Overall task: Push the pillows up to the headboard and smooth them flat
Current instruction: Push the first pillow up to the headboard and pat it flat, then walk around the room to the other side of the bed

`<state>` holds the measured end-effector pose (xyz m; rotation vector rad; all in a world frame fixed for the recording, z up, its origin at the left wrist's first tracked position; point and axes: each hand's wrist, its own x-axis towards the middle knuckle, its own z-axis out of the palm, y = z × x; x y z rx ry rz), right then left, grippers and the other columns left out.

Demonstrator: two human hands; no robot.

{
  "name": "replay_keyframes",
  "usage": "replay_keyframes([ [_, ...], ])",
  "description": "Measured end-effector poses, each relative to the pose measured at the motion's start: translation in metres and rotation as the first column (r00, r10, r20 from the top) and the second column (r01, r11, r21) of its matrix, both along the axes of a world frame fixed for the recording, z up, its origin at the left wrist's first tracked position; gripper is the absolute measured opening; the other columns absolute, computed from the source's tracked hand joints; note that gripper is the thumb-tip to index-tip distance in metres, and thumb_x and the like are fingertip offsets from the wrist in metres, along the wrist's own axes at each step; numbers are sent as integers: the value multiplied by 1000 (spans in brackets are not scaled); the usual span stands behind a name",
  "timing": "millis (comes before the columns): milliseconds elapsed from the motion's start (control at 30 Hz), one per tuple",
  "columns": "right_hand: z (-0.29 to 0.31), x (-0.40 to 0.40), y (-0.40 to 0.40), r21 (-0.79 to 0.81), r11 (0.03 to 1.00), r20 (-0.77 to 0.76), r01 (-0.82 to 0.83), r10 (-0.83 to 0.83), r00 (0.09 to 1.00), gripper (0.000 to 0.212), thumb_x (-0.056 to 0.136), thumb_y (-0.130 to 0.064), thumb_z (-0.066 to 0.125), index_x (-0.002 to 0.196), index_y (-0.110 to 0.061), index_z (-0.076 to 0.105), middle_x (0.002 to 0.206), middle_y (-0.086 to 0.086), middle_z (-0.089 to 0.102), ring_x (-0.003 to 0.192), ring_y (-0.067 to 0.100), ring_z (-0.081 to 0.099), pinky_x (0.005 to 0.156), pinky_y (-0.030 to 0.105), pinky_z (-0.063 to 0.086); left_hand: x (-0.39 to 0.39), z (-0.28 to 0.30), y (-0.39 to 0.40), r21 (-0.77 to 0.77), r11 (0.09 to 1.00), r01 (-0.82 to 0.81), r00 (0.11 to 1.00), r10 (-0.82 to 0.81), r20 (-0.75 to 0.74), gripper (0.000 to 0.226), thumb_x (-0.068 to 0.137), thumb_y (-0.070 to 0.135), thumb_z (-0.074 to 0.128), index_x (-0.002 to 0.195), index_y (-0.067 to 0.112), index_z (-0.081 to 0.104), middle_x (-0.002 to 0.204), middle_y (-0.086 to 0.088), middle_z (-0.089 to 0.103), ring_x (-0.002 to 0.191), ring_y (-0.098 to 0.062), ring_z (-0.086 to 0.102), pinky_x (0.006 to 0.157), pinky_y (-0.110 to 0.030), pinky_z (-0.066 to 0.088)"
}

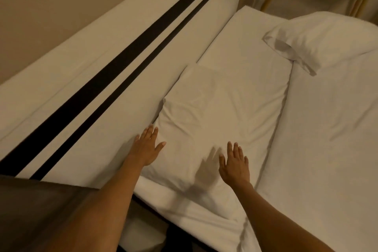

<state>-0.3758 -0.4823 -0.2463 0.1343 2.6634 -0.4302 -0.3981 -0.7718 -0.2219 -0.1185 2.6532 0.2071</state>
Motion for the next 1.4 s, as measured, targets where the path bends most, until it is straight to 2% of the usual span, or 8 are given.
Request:
replay_keyframes([
  [133,66,-21,10,-9,995,6,-103,103,995,62,103,-43,22,155,-14,6,163,12,4,151,28,5,121,45,12,1,65,24,-55,998,-5,999,7,50,72,100,54,23,156,13,2,164,-8,-5,151,-24,2,121,-45,8],
  [267,139,-39,24,29,985,-64,-172,173,983,62,103,-43,24,154,-12,12,162,14,11,149,30,10,119,48,16,-1,133,47,-86,996,-19,1000,20,12,74,98,56,27,156,14,7,163,-11,-1,150,-30,7,120,-47,13],
  [467,245,-53,53,97,974,-194,-206,221,956,61,103,-44,23,154,-12,16,161,14,16,148,31,14,117,48,19,1,234,81,-105,992,-66,998,64,-24,76,98,58,27,156,13,7,163,-12,-4,150,-31,5,120,-49,11],
  [667,332,-68,92,162,972,-343,-173,220,913,61,102,-46,25,153,-12,19,159,14,20,147,32,18,115,49,22,-9,312,121,-117,992,-43,988,25,-155,75,99,57,25,156,13,6,163,-12,-4,150,-32,5,120,-50,13],
  [767,364,-67,112,198,971,-388,-135,204,899,61,101,-46,25,152,-13,21,157,14,24,145,33,21,115,50,24,-10,338,147,-138,990,17,983,-41,-179,75,99,57,24,156,12,5,163,-13,-4,150,-32,5,119,-50,14],
  [967,418,-45,149,213,977,-468,-9,110,877,62,101,-48,26,153,-14,20,160,14,18,148,32,16,116,50,20,-23,389,198,-174,971,162,944,-204,-260,76,99,57,25,156,12,5,163,-15,-3,150,-32,6,118,-50,15],
  [1200,461,2,197,196,956,-519,217,-86,851,63,101,-48,26,155,-17,15,162,12,11,150,30,9,118,51,15,-28,444,266,-153,921,358,836,-389,-387,76,98,56,29,156,11,8,163,-14,1,150,-30,7,118,-49,15],
  [1400,474,64,253,211,886,-529,413,-252,810,62,102,-47,26,155,-17,15,162,11,10,150,30,8,118,50,14,-6,463,349,-131,830,542,737,-544,-400,77,98,56,31,156,11,5,163,-12,-3,151,-27,1,119,-49,10],
])
